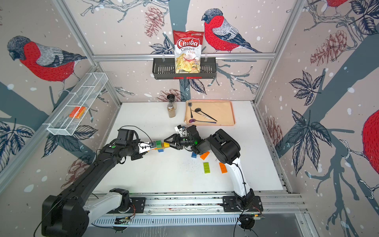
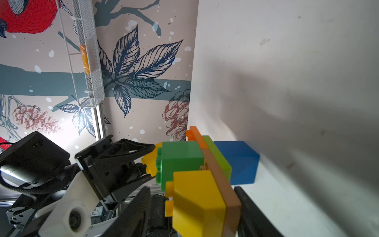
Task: Assemble a fork with lego
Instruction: Assemble the lego brick with the lego brick.
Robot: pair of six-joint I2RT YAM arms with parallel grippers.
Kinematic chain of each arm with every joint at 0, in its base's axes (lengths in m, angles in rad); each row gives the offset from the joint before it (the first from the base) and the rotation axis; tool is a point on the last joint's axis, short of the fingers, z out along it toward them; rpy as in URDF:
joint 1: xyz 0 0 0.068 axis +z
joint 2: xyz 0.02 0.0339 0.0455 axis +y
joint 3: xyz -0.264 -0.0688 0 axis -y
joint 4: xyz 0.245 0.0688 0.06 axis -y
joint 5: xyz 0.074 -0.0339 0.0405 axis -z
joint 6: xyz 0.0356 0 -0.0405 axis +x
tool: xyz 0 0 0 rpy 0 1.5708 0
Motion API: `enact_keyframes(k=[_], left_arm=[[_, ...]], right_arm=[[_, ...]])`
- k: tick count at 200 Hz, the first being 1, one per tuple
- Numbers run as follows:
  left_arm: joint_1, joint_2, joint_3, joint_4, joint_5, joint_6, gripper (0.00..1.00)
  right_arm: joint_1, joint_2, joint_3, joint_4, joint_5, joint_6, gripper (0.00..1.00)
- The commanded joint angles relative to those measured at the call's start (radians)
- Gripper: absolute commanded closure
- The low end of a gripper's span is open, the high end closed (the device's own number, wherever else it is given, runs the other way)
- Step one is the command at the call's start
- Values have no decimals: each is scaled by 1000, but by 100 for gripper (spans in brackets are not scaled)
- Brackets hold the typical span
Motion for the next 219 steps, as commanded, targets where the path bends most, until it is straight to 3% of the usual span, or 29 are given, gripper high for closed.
enact_keyframes(k=[1, 82, 176, 219], left_arm=[[9, 10, 8, 18, 21, 10, 98], [26, 86, 48, 20, 53, 22, 98], [39, 128, 75, 24, 74, 25, 99], [91, 179, 149, -32, 170, 18, 98]], right_arm=[[3, 9, 7, 25, -21, 19, 36], [10, 30, 10, 111, -35, 92, 34], [6, 56, 9, 161, -37, 153, 48], [8, 55, 11, 145, -42, 145, 51]])
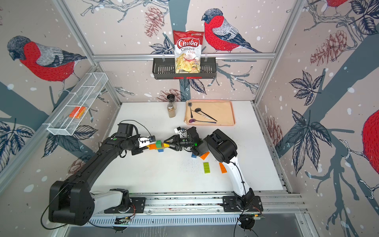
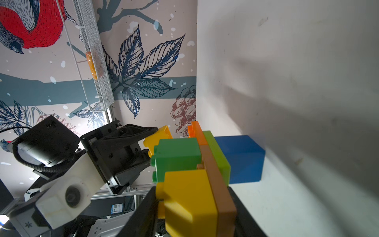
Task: Assemble a fork with lego
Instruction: Assemble the lego brick with the lego brick.
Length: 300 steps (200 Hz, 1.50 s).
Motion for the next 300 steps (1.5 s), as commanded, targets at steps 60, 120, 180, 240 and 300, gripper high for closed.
enact_keyframes(k=[60, 120, 180, 240, 300], left_arm=[[22, 80, 88, -97, 153, 5, 99], [8, 126, 87, -85, 146, 24, 99], [0, 196, 116, -87, 174, 31, 99], [-11, 244, 106, -96, 144, 68, 100], [-38, 295, 118, -87, 62, 88, 100]], right_arm=[[0, -23, -3, -50, -7, -77, 51], [-8, -7, -23, 15, -11, -55, 51], [-11, 8, -38, 67, -16, -25, 51], [-14, 31, -52, 131, -19, 13, 51], [-19, 43, -54, 166, -27, 26, 53]])
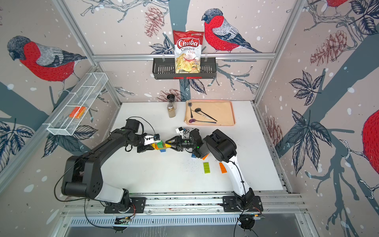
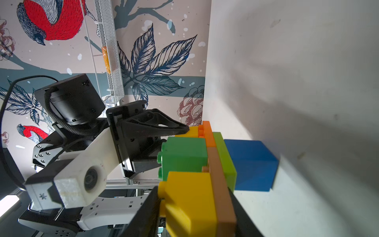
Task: Assemble a fork with lego
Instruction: Assemble the lego brick with the lego brick.
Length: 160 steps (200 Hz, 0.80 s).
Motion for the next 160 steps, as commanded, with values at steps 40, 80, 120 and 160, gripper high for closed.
enact_keyframes(k=[40, 80, 120, 160], left_arm=[[-20, 77, 85, -77, -110, 29, 100], [-20, 93, 119, -116, -107, 37, 100], [-49, 114, 104, -122, -141, 43, 100], [-86, 101, 47, -87, -179, 32, 100]], right_arm=[[-5, 19, -22, -3, -14, -4, 54], [-7, 32, -32, 9, -15, 3, 54], [-13, 45, -44, 37, -11, 24, 55], [-19, 48, -51, 58, -15, 39, 55]])
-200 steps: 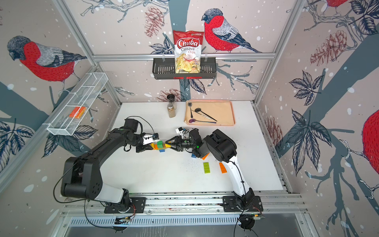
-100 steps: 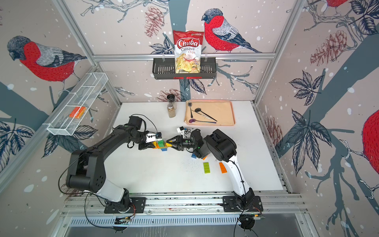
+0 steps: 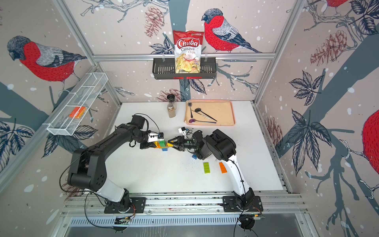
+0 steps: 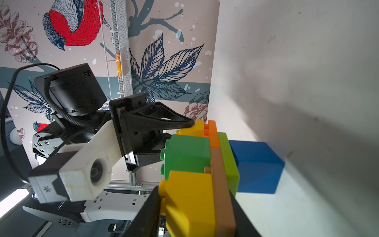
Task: Assemble a fork with lego
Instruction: Assemble the lego brick with the lego brick.
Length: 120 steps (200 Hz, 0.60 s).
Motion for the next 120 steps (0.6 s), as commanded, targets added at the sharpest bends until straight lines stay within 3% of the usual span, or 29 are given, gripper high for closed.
enact_keyframes(k=[1, 59, 120], left_arm=[[-15, 11, -41, -54, -103, 4, 100], [-28, 38, -6, -73, -102, -23, 100], [-34, 42, 80, -109, -99, -42, 82]], right_arm=[[0, 15, -6, -90, -26, -5, 55], [0, 19, -11, -80, -26, -1, 56], [-7, 17, -8, -67, -27, 9, 55]])
